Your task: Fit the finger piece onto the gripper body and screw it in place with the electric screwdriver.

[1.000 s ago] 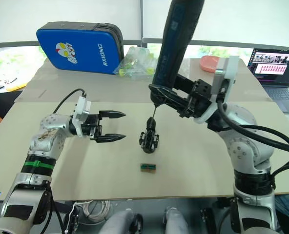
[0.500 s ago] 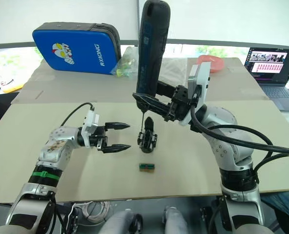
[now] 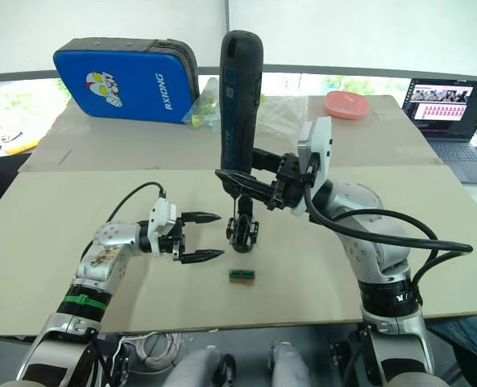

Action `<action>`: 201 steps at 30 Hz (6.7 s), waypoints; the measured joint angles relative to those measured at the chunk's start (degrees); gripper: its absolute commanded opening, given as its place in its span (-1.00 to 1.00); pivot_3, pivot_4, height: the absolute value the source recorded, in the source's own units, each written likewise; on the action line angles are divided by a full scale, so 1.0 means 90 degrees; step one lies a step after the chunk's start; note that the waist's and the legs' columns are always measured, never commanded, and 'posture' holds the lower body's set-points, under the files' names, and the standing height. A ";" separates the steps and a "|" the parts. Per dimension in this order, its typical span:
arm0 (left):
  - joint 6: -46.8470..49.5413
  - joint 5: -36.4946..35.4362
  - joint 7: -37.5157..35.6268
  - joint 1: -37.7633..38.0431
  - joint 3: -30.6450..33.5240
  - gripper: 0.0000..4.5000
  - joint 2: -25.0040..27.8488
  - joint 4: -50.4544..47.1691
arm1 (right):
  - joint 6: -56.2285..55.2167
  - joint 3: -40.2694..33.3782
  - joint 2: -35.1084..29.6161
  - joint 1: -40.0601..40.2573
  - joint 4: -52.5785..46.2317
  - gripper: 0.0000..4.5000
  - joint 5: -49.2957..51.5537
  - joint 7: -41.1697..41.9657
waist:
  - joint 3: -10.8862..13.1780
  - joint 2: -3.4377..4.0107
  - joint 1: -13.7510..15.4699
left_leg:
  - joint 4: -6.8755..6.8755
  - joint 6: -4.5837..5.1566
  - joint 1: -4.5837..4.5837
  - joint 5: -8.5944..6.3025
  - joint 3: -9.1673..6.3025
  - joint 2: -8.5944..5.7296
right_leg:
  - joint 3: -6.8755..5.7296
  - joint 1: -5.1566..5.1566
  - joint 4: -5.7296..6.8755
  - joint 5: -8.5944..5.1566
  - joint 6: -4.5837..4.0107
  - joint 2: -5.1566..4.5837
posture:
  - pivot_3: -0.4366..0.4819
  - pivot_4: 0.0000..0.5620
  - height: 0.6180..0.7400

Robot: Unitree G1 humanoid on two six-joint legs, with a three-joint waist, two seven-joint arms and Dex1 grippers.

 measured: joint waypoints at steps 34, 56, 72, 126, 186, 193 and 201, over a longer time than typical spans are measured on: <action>0.0040 0.0087 0.0235 -0.0043 -0.0165 1.00 -0.0155 0.0200 | -0.0002 0.0011 0.0219 0.0045 0.0254 -0.16 -0.0402 0.0265 | 0.0000 0.0000 0.0003 | 0.0045 0.0000 0.0001 -0.0001 -0.0001 0.0002 | 0.0001 -0.0001 0.0043 -0.0001 -0.0001 -0.0009 | -0.05 -0.47 1.00; 0.0064 0.0086 0.0232 -0.0022 -0.0167 1.00 -0.0156 0.0199 | -0.0126 0.0010 0.0302 0.0115 0.0258 -0.16 -0.0574 0.0340 | 0.0000 0.0000 0.0002 | 0.0045 -0.0001 0.0001 -0.0003 -0.0001 0.0002 | 0.0001 -0.0002 0.0043 -0.0001 -0.0001 -0.0009 | -0.05 -0.47 1.00; 0.0063 0.0221 0.0414 0.0000 -0.0284 1.00 -0.0243 0.0198 | -0.0241 0.0031 0.0302 0.0184 0.0232 -0.16 -0.0576 0.0371 | 0.0000 0.0000 0.0002 | 0.0046 -0.0004 0.0001 -0.0005 -0.0001 0.0003 | 0.0002 -0.0001 0.0044 -0.0001 -0.0001 -0.0009 | -0.05 -0.47 1.00; -0.0413 0.0874 0.0757 -0.0686 -0.0554 1.00 -0.0959 0.1774 | -0.0047 0.0205 0.0302 -0.0087 0.0454 -0.16 -0.0687 0.0506 | 0.0000 -0.0001 0.0004 | 0.0046 0.0027 0.0000 -0.0027 -0.0001 0.0002 | -0.0002 -0.0001 0.0041 0.0000 0.0000 -0.0016 | -0.05 -0.47 1.00; -0.0919 0.1466 0.0954 -0.1124 -0.0659 0.04 -0.1330 0.2566 | -0.0048 0.0372 0.0264 -0.0033 0.0350 -0.16 -0.0950 0.0287 | -0.0001 0.0000 0.0016 | 0.0054 0.0056 0.0056 -0.0055 -0.0005 0.0002 | -0.0005 0.0047 0.0038 -0.0001 0.0004 -0.0029 | -0.05 -0.47 1.00; -0.0784 0.1468 0.1059 -0.1017 -0.0650 0.04 -0.1298 0.2366 | -0.0048 0.0467 0.0285 0.0009 0.0319 -0.16 -0.0951 0.0134 | -0.0003 0.0000 0.0013 | 0.0053 0.0056 0.0064 -0.0056 -0.0005 0.0004 | -0.0003 0.0047 0.0038 -0.0001 0.0003 -0.0032 | -0.05 -0.47 1.00; -0.0711 0.1472 0.1097 -0.1000 -0.0650 0.04 -0.1283 0.2341 | -0.0103 0.0521 0.0423 0.0063 0.0455 -0.16 -0.1007 -0.0031 | -0.0027 -0.0002 0.0008 | 0.0049 0.0057 0.0077 -0.0057 -0.0005 0.0007 | -0.0003 0.0052 0.0035 -0.0003 0.0005 -0.0032 | -0.05 -0.47 1.00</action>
